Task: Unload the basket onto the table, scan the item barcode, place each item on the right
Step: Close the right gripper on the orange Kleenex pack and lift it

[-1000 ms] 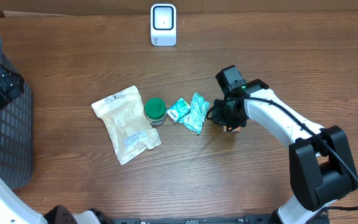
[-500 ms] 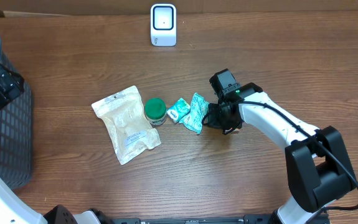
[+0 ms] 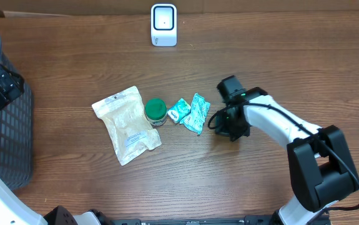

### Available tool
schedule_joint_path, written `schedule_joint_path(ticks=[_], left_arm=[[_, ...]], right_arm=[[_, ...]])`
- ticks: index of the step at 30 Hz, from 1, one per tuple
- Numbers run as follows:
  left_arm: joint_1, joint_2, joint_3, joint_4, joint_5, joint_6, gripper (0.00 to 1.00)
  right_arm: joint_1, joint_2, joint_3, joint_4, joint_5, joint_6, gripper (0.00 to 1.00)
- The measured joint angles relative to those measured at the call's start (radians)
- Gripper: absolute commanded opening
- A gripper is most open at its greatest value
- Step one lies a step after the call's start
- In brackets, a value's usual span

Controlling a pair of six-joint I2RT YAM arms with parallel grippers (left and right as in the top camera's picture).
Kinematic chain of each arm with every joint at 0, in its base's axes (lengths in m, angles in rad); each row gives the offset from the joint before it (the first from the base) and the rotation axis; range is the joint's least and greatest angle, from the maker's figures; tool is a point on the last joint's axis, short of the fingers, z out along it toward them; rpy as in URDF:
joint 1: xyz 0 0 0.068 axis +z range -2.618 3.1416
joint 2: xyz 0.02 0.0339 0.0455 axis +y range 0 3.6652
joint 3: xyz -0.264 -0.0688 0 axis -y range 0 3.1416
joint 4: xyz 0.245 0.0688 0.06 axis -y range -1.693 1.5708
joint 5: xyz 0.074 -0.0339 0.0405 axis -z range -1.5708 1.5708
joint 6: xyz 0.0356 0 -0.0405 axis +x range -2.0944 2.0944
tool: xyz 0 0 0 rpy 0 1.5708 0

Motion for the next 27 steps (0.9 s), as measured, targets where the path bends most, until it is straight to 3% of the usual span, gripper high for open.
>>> schedule_joint_path(ticks=[13,22,27], left_arm=[[0.000,0.000,0.000,0.000,0.000,0.000,1.00],[0.000,0.000,0.000,0.000,0.000,0.000,0.99],[0.000,0.000,0.000,0.000,0.000,0.000,1.00]], right_arm=[[-0.272,0.000,0.000,0.042,0.007,0.014,0.04],[-0.287,0.000,0.000,0.282,-0.218,-0.038,0.13],[-0.278,0.000,0.000,0.327,-0.286,-0.060,0.20]])
